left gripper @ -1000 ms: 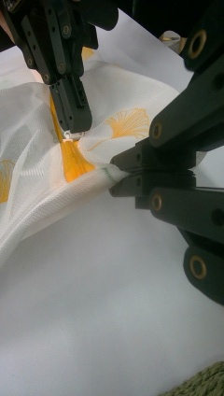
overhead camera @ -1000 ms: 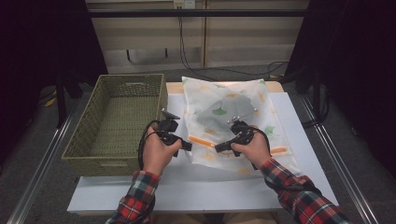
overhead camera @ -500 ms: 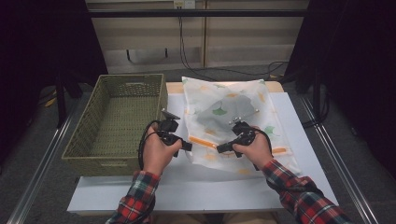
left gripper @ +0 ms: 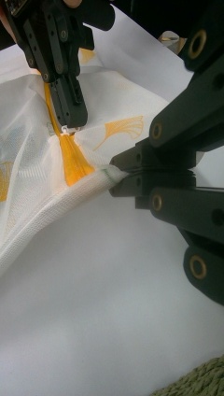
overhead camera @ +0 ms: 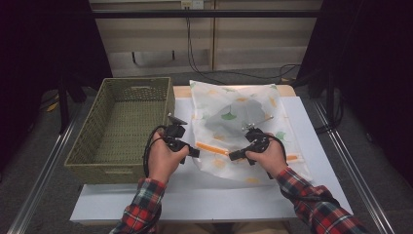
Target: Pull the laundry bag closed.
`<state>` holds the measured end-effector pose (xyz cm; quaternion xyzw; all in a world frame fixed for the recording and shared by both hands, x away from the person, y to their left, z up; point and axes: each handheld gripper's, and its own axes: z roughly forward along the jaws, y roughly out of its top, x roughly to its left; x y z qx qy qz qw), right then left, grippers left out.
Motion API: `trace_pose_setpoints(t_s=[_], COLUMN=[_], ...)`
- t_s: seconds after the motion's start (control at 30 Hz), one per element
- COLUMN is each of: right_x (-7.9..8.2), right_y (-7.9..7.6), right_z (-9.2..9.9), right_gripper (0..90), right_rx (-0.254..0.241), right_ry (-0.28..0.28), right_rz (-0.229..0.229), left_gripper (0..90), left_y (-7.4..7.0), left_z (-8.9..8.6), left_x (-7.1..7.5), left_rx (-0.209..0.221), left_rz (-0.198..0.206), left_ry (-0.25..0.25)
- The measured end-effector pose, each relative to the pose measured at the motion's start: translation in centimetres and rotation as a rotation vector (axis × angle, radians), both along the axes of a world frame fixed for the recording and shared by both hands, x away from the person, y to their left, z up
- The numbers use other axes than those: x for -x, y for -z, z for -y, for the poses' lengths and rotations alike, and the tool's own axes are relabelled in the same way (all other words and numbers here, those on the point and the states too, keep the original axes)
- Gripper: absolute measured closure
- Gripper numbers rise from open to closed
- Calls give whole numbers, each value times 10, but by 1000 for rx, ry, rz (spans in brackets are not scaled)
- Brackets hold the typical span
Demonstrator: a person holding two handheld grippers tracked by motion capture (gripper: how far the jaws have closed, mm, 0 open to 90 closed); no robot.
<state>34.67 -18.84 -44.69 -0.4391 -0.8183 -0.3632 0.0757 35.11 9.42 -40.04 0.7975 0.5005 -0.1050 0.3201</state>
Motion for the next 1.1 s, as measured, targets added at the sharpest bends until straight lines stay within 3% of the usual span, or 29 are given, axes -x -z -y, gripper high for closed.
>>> trace_pose_setpoints(t_s=[0.3, 0.4, 0.67, 0.73, 0.8, 1.03, 1.1], right_x=[1, 1, 1, 1, 1, 2, 2], right_y=[0, 1, 2, 2, 1, -3, -2], right_z=[0, 4, 0, 1, 3, 11, 13], right_gripper=[900, 900, 900, 900, 900, 900, 900], right_rx=[16, 7, 37, 32, 60, 50, 71], right_ry=[2, 9, -1, 5, 13, 29, 33], right_rz=[3, -5, -1, -10, -5, -16, -15], left_gripper=[889, 889, 889, 889, 890, 890, 890], left_y=[0, 1, 1, 1, 2, 1, 1], left_z=[-1, -2, -1, -1, -1, -1, -1], left_x=[1, 0, 0, 0, 0, -1, 0], left_rx=[13, -1, -4, -7, -1, -14, -2], left_rz=[-13, -6, -9, -7, -5, -9, -7], left_ry=[-9, 10, 3, 3, -8, 11, -10])
